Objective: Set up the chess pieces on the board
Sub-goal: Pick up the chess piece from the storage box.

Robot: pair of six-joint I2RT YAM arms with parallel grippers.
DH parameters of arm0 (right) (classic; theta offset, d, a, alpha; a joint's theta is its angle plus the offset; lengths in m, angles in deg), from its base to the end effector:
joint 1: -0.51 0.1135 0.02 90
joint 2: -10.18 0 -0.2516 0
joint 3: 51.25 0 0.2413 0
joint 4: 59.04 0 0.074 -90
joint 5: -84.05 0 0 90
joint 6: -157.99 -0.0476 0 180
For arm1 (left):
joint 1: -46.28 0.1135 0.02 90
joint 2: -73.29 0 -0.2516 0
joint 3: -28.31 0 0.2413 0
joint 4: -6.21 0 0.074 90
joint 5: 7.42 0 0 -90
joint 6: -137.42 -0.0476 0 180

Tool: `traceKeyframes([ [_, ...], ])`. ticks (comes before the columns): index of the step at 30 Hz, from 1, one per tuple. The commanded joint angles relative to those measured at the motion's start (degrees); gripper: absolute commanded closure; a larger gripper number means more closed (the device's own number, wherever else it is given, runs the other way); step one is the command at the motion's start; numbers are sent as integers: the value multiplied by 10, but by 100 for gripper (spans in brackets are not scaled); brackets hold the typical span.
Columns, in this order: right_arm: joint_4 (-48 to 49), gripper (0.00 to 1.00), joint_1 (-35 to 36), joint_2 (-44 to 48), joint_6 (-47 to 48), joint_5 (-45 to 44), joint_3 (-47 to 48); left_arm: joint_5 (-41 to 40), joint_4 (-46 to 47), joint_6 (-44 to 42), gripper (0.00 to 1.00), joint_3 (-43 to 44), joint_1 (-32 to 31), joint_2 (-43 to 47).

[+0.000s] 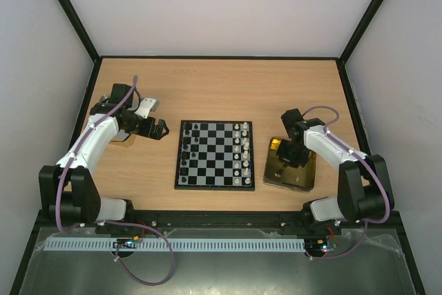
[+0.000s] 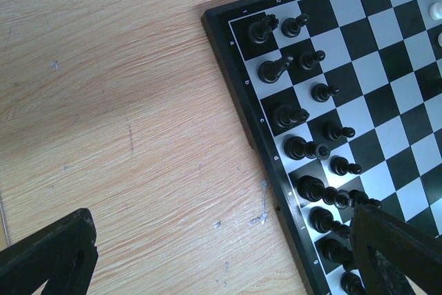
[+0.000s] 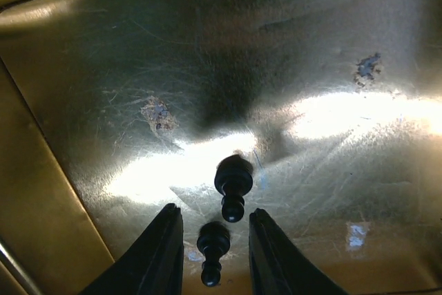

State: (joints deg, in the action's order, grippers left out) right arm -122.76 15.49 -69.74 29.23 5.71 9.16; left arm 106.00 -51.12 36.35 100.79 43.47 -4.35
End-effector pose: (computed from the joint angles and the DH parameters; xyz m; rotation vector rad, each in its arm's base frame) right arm 0.2077 0.0655 0.1609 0.6218 3.0441 0.3660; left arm 0.2596 -0.0317 0.2332 0.4441 2.5595 -0.4906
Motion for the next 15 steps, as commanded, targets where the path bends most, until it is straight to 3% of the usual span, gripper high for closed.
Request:
traceKeyframes([
  [1,14,75,-3,-13,8,-4,-11,-1,-4,4,1,-7,3,0],
  [8,24,80,-3,-20,7,-10,-25,0,-4,4,1,-7,3,-2],
  [15,9,98,-3,-17,13,-32,-10,0,-4,4,1,-7,3,-4],
])
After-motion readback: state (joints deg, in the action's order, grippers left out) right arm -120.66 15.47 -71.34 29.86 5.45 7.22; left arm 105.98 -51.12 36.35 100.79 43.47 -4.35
